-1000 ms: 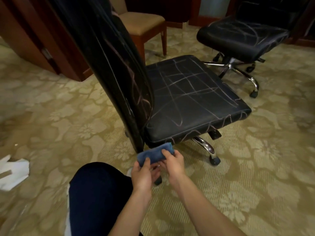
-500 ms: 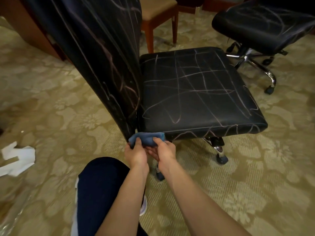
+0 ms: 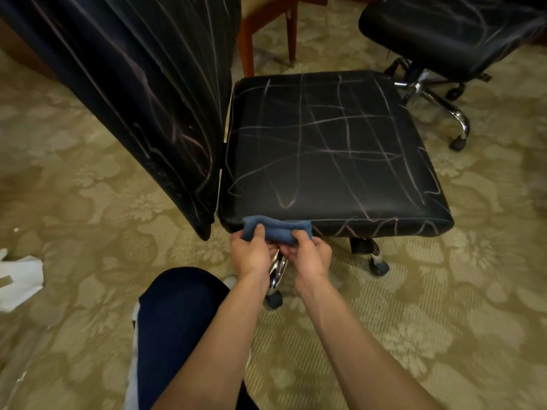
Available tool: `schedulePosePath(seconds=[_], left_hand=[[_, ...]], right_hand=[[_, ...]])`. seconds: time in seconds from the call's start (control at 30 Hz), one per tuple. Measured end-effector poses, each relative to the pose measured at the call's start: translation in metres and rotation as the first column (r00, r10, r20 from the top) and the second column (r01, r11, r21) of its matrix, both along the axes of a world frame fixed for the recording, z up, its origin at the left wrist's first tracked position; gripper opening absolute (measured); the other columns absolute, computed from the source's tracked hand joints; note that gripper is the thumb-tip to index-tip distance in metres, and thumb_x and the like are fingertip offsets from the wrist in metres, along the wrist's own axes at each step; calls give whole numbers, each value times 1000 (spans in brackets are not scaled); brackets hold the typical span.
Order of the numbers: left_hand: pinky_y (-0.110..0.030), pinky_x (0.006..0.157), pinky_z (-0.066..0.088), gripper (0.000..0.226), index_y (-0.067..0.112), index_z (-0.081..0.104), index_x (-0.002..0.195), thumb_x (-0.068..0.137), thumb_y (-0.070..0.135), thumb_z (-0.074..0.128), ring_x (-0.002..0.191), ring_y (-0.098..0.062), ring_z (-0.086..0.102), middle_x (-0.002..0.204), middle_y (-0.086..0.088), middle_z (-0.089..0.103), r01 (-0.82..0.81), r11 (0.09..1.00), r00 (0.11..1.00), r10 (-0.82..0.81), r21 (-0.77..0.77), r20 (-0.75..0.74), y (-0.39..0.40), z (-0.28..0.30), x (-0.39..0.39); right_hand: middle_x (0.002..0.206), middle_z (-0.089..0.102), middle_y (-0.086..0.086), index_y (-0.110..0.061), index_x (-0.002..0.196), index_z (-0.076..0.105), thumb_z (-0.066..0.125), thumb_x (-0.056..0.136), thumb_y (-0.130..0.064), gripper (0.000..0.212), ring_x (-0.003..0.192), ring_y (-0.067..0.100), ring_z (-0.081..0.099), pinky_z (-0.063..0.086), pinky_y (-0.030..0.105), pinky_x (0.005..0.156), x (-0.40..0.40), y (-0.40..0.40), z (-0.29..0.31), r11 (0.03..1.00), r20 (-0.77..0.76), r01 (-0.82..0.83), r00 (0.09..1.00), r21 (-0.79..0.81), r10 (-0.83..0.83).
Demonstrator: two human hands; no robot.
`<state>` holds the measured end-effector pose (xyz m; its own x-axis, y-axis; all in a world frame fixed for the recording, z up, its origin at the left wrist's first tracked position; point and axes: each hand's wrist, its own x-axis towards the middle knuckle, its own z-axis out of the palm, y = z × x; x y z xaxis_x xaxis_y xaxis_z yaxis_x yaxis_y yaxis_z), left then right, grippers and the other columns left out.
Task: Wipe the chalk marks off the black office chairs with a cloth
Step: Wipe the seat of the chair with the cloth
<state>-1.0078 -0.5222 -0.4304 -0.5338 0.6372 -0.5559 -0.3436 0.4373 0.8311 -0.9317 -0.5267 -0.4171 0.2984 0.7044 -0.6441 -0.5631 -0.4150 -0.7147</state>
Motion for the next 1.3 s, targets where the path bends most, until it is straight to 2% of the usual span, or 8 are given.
schedulePosePath(seconds=[0.23, 0.37, 0.5, 0.63, 0.83, 0.93, 1.07, 1.3], left_hand=[[-51, 100, 51, 29, 19, 48, 130, 103, 27, 50, 113, -32, 63, 127, -14, 62, -139, 990, 987, 137, -13, -80, 8, -3, -49], [-50, 102, 50, 19, 15, 49, 121, 102, 18, 50, 113, -32, 62, 123, -15, 61, -183, 983, 978, 182, -8, -98, 24, -3, -78], [-45, 101, 50, 30, 10, 50, 130, 101, 19, 51, 112, -29, 62, 124, -13, 62, -214, 977, 968, 210, -11, -137, 35, 4, -74], [-31, 83, 45, 25, 15, 50, 126, 103, 27, 50, 96, -17, 57, 111, -3, 60, -117, 993, 952, 117, 20, -283, 23, 12, -29], [-28, 80, 47, 20, 21, 49, 124, 104, 24, 50, 95, -13, 59, 108, 3, 59, 9, 1000, 985, -4, 23, -175, 15, 12, 3], [-39, 90, 55, 13, 25, 49, 117, 104, 25, 50, 101, -20, 64, 111, -2, 63, 13, 1000, 981, -10, 13, -195, 17, 9, -16], [-48, 95, 54, 18, 21, 52, 120, 102, 24, 49, 104, -26, 66, 115, -9, 65, -53, 999, 985, 54, 8, -164, 31, 6, -43], [-44, 94, 55, 12, 22, 51, 112, 100, 20, 51, 103, -26, 64, 112, -8, 63, -161, 987, 965, 153, -18, -212, 61, 20, -64]], right_hand=[[87, 70, 14, -9, 89, 60, 63, 93, -7, 5, 84, 29, 71, 61, 40, 78, -56, 3, -3, 985, -2, -165, 986, -51, 165], [79, 61, 9, -10, 78, 53, 63, 93, -6, 18, 88, 30, 68, 57, 35, 70, -85, 13, 3, 981, -77, -161, 985, -105, 154], [86, 64, 14, -7, 79, 54, 63, 93, -6, 17, 81, 26, 68, 59, 34, 72, -92, 19, 6, 987, -116, -120, 987, -107, 107], [83, 66, 14, -3, 85, 56, 62, 93, -6, 11, 76, 26, 69, 61, 33, 66, -51, 15, 8, 995, -91, -24, 996, -94, 16], [96, 67, 17, -4, 94, 58, 60, 95, -7, 4, 90, 30, 68, 59, 34, 73, -23, 14, 0, 984, -56, 144, 987, -107, -150], [96, 66, 12, -8, 103, 57, 59, 96, -9, 8, 84, 23, 67, 58, 31, 68, -46, 17, 2, 972, -75, 191, 976, -135, -203], [85, 63, 8, -14, 86, 54, 59, 95, -5, 14, 75, 19, 64, 57, 36, 71, -70, 23, 9, 976, -120, 137, 980, -169, -158], [93, 68, 20, -10, 82, 56, 60, 93, -4, 13, 84, 35, 71, 60, 49, 80, -108, 39, 22, 980, -186, 112, 972, -165, -142]])
